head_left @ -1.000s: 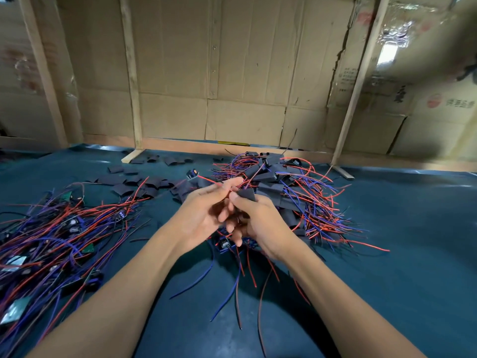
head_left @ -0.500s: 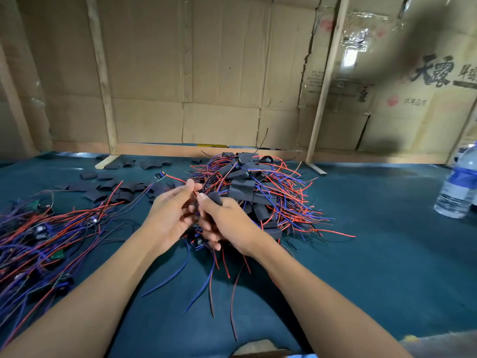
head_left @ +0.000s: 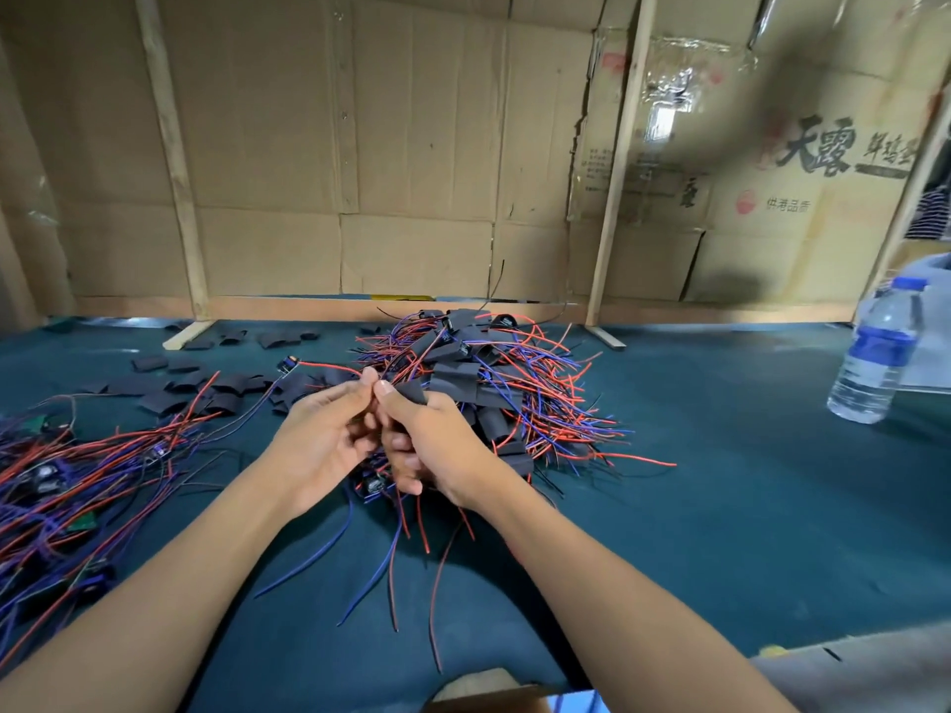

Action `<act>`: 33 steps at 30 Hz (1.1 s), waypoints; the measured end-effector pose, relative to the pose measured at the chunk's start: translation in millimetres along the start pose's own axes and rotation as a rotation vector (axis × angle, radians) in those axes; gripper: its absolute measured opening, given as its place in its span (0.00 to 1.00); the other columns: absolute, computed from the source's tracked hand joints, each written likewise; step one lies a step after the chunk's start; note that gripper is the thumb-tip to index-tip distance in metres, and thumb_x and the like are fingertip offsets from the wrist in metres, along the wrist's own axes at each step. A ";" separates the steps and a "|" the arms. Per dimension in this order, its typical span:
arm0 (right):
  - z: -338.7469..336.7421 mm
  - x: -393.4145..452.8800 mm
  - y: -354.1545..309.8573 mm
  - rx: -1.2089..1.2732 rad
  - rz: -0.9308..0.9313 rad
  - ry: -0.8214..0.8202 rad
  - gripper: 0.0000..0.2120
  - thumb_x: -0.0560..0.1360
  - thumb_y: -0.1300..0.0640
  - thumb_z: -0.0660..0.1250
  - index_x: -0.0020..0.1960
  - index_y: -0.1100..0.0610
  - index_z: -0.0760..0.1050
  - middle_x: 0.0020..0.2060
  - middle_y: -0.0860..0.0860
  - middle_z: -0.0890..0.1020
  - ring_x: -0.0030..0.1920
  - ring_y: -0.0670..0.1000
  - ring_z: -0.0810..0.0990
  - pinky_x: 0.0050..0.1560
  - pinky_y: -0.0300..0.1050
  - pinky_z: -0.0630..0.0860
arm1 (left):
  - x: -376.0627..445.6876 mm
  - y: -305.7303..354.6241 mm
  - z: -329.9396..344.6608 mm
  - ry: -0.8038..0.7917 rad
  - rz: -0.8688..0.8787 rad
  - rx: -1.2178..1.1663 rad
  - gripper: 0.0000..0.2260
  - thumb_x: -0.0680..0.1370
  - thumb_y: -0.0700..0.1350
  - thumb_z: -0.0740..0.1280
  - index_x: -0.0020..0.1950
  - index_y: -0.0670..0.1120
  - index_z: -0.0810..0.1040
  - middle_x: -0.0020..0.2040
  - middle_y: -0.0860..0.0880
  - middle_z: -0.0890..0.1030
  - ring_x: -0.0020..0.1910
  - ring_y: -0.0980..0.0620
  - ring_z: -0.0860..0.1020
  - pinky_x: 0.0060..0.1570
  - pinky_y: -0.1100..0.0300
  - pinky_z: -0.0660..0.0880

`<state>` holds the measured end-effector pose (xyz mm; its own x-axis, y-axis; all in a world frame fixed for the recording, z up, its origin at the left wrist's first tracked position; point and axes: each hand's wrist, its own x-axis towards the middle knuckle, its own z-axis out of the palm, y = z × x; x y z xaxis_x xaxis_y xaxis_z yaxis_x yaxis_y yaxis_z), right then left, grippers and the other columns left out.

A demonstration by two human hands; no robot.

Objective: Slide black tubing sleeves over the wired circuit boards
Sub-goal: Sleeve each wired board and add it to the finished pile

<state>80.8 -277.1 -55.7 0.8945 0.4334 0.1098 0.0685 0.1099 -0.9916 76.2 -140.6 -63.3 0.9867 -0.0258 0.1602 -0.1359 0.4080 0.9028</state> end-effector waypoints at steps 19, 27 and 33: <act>-17.0 4.1 1.3 -0.644 -0.446 0.380 0.28 0.73 0.39 0.73 0.30 0.52 0.60 0.23 0.44 0.62 0.27 0.46 0.60 0.28 0.39 0.59 | -1.0 12.2 5.2 0.073 0.183 -0.107 0.05 0.73 0.43 0.71 0.43 0.42 0.82 0.39 0.47 0.83 0.37 0.53 0.79 0.43 0.59 0.73; -20.2 1.2 5.8 -0.803 -0.602 0.437 0.29 0.75 0.46 0.74 0.29 0.51 0.56 0.21 0.46 0.59 0.26 0.49 0.60 0.27 0.40 0.57 | -2.2 8.5 13.2 0.050 0.337 0.142 0.09 0.69 0.51 0.75 0.44 0.47 0.86 0.43 0.43 0.82 0.42 0.41 0.69 0.35 0.58 0.66; -22.9 3.9 7.7 -0.801 -0.537 0.458 0.25 0.76 0.53 0.71 0.29 0.52 0.59 0.21 0.46 0.62 0.26 0.49 0.62 0.26 0.38 0.59 | -3.2 7.4 15.9 -0.023 0.390 0.341 0.05 0.74 0.50 0.72 0.43 0.52 0.86 0.40 0.51 0.85 0.38 0.55 0.77 0.38 0.67 0.71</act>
<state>94.9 -295.0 -64.4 0.7300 0.1073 0.6750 0.6246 -0.5058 -0.5950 70.6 -151.9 -50.9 0.8551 0.0471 0.5164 -0.5185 0.0703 0.8522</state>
